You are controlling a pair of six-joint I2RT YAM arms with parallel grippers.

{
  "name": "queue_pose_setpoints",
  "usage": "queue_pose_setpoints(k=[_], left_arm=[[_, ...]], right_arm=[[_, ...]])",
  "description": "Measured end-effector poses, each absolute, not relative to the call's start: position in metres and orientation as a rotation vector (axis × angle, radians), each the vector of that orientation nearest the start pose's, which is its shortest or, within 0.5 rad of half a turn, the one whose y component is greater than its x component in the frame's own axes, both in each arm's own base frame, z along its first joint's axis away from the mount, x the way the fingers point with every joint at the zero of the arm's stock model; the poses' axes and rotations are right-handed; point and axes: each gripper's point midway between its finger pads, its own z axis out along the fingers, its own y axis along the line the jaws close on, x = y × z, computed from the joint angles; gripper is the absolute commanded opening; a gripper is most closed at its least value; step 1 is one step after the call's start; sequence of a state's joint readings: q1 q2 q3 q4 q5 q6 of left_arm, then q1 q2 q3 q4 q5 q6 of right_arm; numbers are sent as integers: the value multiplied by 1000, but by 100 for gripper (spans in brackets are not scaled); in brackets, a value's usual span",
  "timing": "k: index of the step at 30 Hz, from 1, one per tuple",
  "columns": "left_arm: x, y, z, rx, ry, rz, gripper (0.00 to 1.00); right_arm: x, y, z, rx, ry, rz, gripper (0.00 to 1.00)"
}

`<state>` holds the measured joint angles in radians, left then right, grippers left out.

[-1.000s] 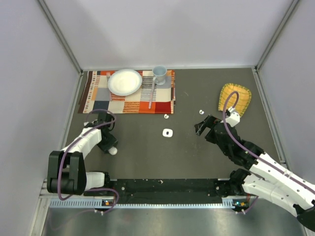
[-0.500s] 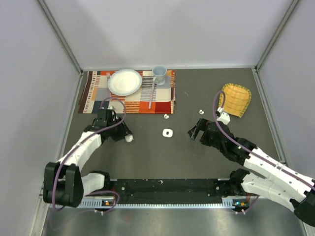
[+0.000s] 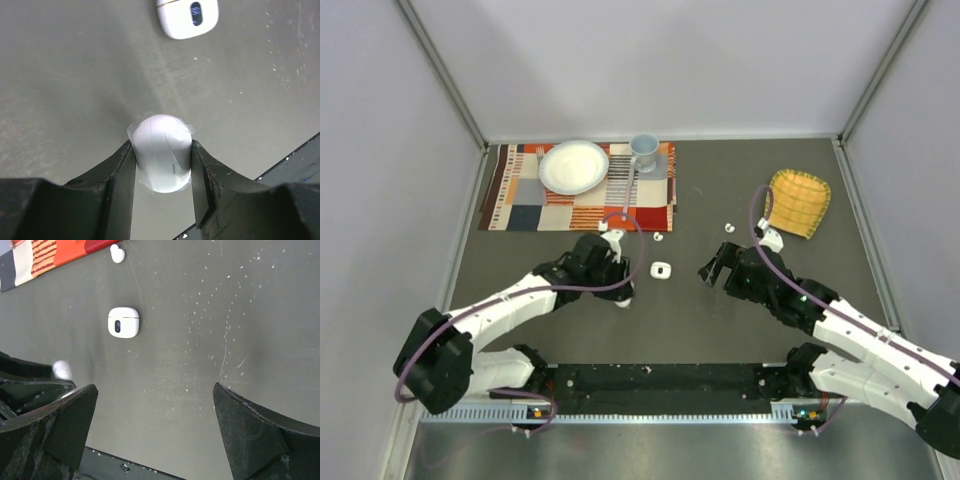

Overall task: Insert the wireless bluetooth earbuds into the charging case
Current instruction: Move the charging case to the center of the board.

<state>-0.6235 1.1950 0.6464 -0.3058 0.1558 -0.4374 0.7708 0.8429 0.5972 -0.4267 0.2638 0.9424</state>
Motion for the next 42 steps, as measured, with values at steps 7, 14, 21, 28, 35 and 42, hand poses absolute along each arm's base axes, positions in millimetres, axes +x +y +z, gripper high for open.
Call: queue_pose_setpoints(k=[7, 14, 21, 28, 35, 42], left_arm=[[196, -259, 68, 694, 2425, -649, 0], [179, -326, 53, 1121, 2332, -572, 0], [165, -351, 43, 1305, 2264, -524, 0], [154, -351, 32, 1381, 2259, -483, 32], [165, -343, 32, 1340, 2263, -385, 55], [182, -331, 51, 1252, 2229, -271, 56]], right_arm=[[209, 186, 137, 395, 2255, 669, 99], [206, 177, 141, 485, 2206, 702, 99], [198, 144, 134, 623, 2145, 634, 99], [201, 127, 148, 715, 2039, 639, 99], [202, 120, 148, 743, 2016, 610, 99], [203, 118, 152, 751, 1992, 615, 99]])
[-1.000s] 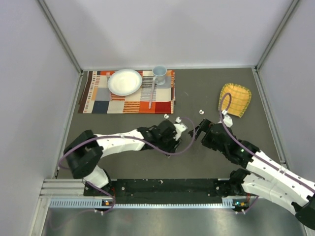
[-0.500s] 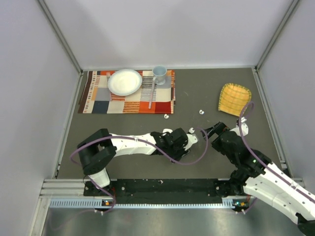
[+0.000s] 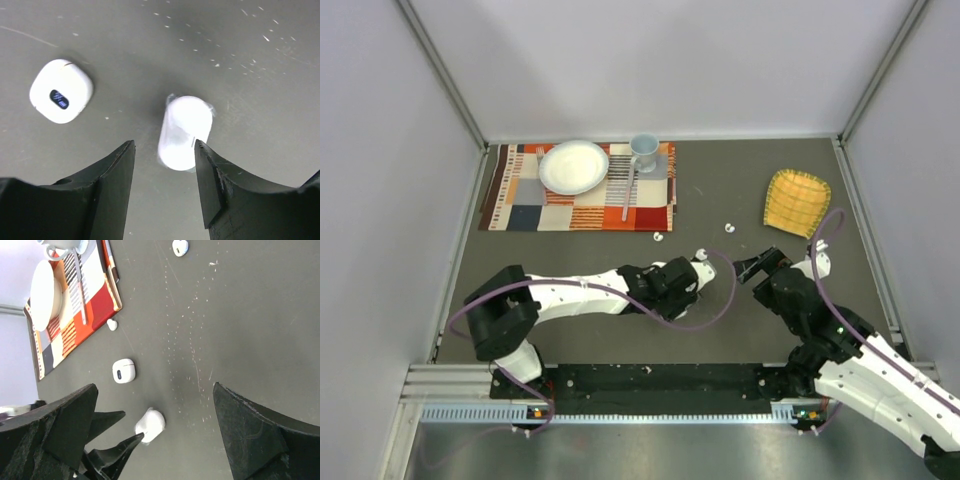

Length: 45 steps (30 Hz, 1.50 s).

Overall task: Insert the wireless bluetooth earbuds into the charging case
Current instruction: Move the charging case to the center of the board, then pick up the charging case from the center of the board.

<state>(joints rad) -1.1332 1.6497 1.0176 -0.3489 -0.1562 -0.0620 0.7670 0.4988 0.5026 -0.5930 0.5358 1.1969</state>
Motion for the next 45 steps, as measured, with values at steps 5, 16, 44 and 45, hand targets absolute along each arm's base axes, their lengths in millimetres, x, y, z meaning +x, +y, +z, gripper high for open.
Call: queue_pose_setpoints(k=[5, 16, 44, 45], left_arm=[[196, -319, 68, 1151, 2210, -177, 53], [235, -247, 187, 459, 2088, -153, 38], [193, -161, 174, -188, 1968, -614, 99], [195, -157, 175, -196, 1955, -592, 99]], right_arm=[[203, 116, 154, 751, 1983, 615, 99], [205, 127, 149, 536, 2111, 500, 99], [187, 237, 84, 713, 2725, 631, 99], [189, 239, 86, 762, 2711, 648, 99]])
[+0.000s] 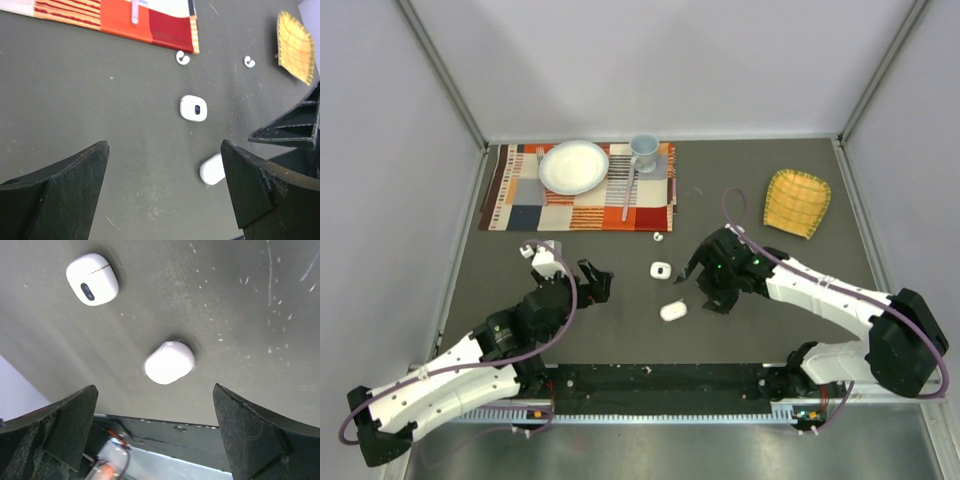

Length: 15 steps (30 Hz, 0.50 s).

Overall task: Insert the wireless bluetooth earbuds into the charging case
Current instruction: Pick up the charging case from the center of the board.

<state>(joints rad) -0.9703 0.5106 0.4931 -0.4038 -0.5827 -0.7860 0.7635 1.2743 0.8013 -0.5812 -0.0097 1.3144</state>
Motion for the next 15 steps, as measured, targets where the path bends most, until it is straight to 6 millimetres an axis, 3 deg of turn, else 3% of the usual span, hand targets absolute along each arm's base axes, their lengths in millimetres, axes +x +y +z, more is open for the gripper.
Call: queue_pose_setpoints(k=[7, 15], left_arm=[[202, -138, 172, -208, 1934, -461, 99], [202, -130, 174, -146, 1922, -401, 99]], right_arm=[[198, 251, 92, 1094, 2622, 717, 96], [198, 256, 66, 1331, 2628, 636, 88]])
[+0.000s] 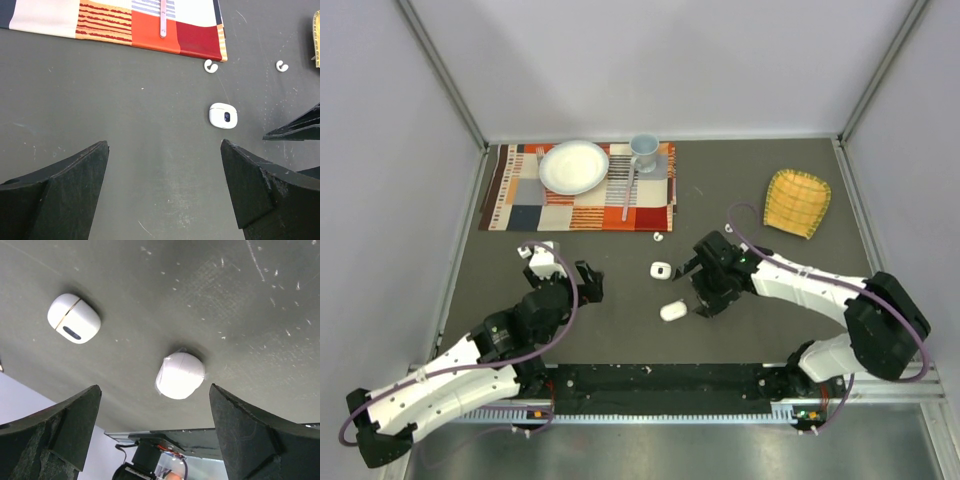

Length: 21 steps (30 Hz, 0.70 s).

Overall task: Insert the wireless bluetooth earbuds into the charging case
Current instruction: Pick up the charging case from the center of the board.

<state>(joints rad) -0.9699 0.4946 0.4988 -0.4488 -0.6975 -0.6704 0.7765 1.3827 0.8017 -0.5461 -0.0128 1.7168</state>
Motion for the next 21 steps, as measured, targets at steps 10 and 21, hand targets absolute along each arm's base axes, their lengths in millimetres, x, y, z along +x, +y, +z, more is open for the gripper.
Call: queue_pose_setpoints(k=[10, 21], left_arm=[[196, -132, 161, -249, 1963, -457, 97], [189, -132, 153, -252, 1996, -492, 98]], right_arm=[[189, 266, 28, 1394, 2770, 510, 76], [189, 277, 24, 1414, 2805, 547, 39]])
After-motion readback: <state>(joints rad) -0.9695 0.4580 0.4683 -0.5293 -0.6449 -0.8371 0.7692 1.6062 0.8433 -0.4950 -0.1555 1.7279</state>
